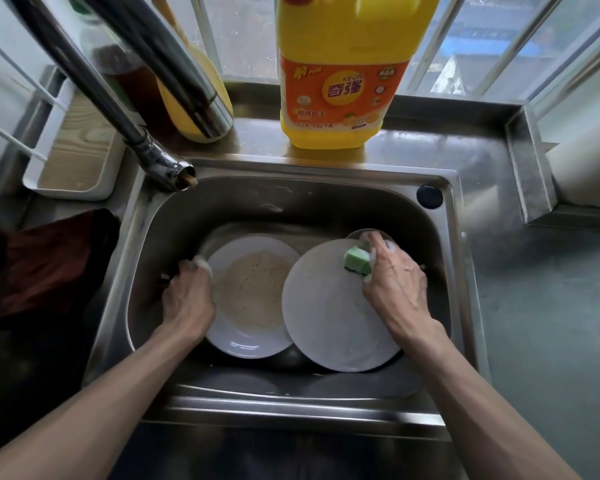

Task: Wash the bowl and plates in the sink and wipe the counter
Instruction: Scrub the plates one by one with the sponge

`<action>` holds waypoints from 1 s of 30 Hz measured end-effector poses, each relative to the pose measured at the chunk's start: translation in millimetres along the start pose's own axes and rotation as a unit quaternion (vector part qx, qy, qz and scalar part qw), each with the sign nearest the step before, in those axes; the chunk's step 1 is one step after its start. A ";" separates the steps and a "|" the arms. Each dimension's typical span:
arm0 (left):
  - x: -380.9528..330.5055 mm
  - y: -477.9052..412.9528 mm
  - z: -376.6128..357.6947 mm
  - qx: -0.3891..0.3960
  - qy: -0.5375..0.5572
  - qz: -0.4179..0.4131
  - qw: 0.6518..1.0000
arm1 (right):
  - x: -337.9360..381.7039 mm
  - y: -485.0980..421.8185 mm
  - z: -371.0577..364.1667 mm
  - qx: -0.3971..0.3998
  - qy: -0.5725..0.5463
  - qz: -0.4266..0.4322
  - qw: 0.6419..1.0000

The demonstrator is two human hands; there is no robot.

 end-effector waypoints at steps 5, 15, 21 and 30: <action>-0.3 1.0 -7.9 0.037 0.070 -0.001 0.997 | 5.9 8.7 -7.8 0.048 -0.041 0.025 0.998; -4.9 3.5 -4.3 0.030 0.154 0.012 0.988 | 19.4 7.1 -25.9 0.144 -0.173 -0.022 0.974; -10.5 3.2 -1.9 0.016 0.118 0.007 0.993 | 25.3 8.7 -28.8 0.160 -0.207 -0.019 0.965; 2.0 -2.1 -9.3 0.058 0.199 0.085 0.975 | 28.9 8.6 -36.5 0.172 -0.187 -0.010 0.967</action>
Point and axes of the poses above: each hand's wrist, its own y-axis away from the middle knuckle, its own z-axis out of the back of the hand, x = y × z, the point moved 8 cm from there along -y, towards the middle knuckle, and after that the axes turned 4 degrees about -x, right-handed, at the moved point
